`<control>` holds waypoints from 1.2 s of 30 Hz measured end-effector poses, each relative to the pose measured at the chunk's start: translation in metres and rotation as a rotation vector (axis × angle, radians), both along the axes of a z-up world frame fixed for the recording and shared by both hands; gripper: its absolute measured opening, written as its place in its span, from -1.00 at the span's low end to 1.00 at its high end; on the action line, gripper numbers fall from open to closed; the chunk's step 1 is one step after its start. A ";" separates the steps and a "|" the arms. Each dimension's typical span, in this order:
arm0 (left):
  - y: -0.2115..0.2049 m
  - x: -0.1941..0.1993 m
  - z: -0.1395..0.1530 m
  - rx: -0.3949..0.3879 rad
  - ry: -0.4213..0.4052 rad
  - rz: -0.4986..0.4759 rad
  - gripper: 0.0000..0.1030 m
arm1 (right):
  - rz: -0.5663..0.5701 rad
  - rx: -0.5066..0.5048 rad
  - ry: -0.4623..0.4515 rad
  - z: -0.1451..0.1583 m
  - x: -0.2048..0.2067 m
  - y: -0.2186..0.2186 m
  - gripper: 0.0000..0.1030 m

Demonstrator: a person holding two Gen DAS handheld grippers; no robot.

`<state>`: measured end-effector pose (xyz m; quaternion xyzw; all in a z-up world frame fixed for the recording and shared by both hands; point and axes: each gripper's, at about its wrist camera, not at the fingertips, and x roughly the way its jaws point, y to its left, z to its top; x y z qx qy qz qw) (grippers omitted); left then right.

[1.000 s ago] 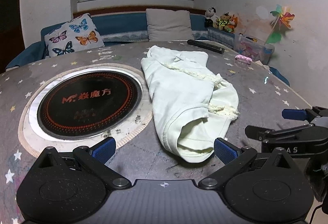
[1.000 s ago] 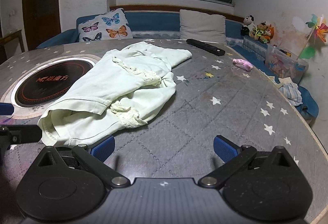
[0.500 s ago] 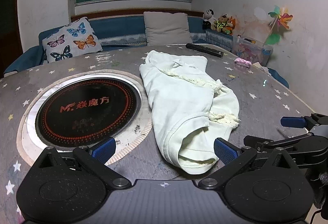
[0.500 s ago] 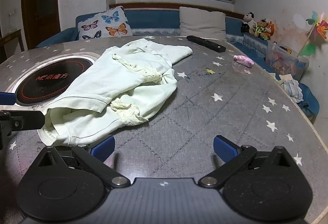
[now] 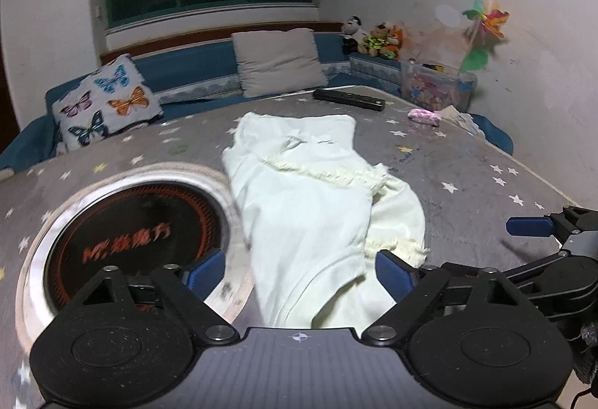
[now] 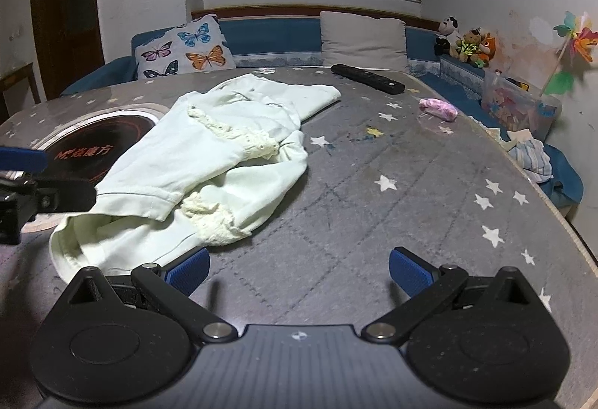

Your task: Fold clothes

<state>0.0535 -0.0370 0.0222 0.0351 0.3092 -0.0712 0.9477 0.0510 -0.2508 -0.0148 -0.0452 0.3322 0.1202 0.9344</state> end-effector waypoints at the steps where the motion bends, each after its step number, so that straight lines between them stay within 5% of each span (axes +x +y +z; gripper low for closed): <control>1: -0.003 0.005 0.000 0.006 0.000 -0.014 0.61 | -0.004 0.002 0.000 0.000 0.002 -0.001 1.00; 10: -0.040 0.058 -0.004 0.069 0.012 -0.141 0.17 | -0.043 0.032 0.008 0.002 0.018 -0.015 0.99; 15: -0.053 0.084 -0.016 0.081 0.049 -0.197 0.13 | -0.051 0.043 0.011 0.004 0.027 -0.022 0.91; 22: -0.050 0.105 -0.028 0.062 0.097 -0.212 -0.78 | -0.027 0.048 0.027 0.009 0.047 -0.022 0.72; 24: -0.041 0.104 -0.024 0.037 0.088 -0.201 -0.88 | -0.013 0.049 0.033 0.010 0.054 -0.020 0.63; 36: 0.034 0.089 0.015 -0.049 -0.030 0.011 -0.99 | 0.060 0.122 0.113 0.001 0.111 -0.002 0.10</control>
